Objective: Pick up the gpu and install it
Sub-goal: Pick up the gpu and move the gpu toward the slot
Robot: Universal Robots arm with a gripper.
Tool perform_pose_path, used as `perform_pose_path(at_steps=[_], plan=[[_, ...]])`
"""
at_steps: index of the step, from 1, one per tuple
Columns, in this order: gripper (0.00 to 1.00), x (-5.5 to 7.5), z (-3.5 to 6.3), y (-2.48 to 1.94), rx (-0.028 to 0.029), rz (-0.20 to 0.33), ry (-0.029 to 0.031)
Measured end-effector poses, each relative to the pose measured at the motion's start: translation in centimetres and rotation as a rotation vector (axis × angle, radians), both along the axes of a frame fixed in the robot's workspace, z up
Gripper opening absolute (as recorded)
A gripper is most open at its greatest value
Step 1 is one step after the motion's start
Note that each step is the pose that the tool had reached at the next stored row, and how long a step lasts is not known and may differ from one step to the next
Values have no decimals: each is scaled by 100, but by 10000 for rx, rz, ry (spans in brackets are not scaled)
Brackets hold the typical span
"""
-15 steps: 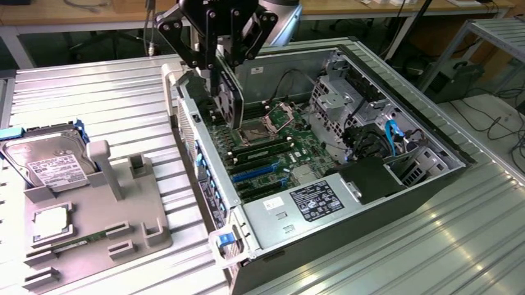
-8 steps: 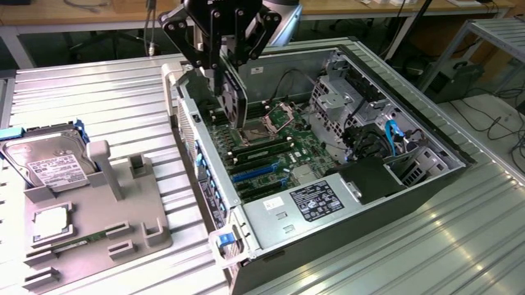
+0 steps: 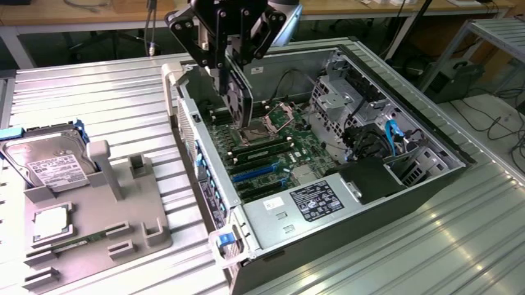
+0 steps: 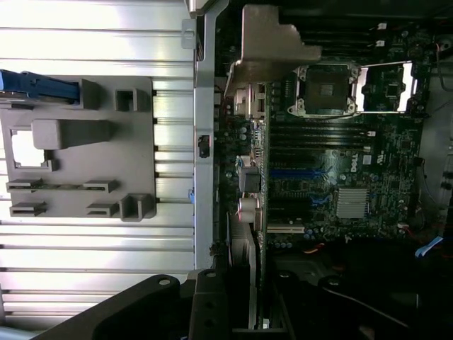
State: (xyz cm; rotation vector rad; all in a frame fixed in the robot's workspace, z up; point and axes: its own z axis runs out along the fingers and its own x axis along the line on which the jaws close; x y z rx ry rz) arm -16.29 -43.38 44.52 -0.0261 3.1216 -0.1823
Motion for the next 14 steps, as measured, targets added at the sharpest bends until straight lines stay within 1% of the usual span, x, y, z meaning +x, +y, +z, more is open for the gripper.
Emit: perform_pose_path(at_steps=[14], plan=[[28, 140, -3, 0, 0, 1, 0]])
